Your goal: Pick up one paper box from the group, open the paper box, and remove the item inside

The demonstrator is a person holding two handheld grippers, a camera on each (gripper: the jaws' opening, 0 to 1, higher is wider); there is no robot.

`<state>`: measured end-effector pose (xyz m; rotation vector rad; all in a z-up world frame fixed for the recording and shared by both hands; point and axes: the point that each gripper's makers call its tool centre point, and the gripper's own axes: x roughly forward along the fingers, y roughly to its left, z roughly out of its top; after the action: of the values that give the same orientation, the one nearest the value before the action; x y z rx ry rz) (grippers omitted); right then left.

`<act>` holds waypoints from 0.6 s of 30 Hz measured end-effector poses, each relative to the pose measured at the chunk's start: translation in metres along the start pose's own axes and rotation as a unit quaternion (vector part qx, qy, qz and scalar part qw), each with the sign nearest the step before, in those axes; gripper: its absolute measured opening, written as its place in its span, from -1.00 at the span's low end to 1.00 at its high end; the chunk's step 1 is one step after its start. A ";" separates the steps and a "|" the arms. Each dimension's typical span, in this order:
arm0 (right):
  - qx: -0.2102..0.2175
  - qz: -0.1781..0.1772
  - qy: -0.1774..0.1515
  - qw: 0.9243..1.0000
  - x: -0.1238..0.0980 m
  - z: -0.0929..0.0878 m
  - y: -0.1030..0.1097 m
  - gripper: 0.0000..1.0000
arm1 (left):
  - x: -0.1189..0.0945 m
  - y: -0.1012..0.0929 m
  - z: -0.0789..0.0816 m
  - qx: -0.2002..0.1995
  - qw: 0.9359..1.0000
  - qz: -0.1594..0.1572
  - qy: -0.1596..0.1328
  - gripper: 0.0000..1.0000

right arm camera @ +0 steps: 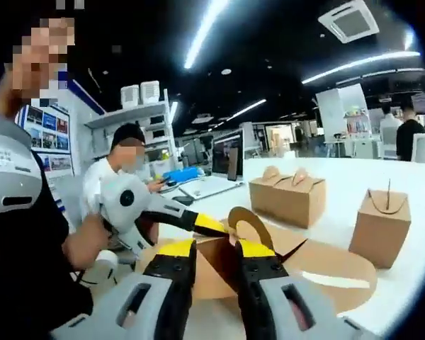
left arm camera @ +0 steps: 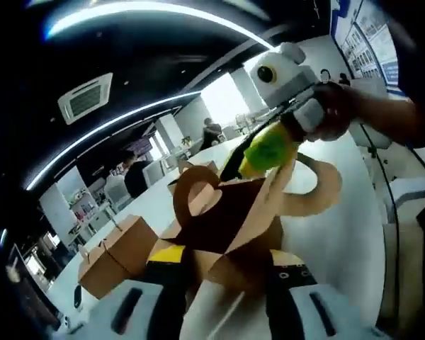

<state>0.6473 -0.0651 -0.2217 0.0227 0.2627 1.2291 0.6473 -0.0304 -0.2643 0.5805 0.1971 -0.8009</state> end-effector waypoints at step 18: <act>-0.060 0.020 0.037 0.997 0.002 -0.010 0.008 -0.38 | -0.015 -0.023 0.004 -0.052 0.980 -0.181 -0.060 0.52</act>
<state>0.6379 -0.0619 -0.2302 -0.1222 0.2526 1.2853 0.6197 -0.0362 -0.2646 0.3991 0.2350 -1.1682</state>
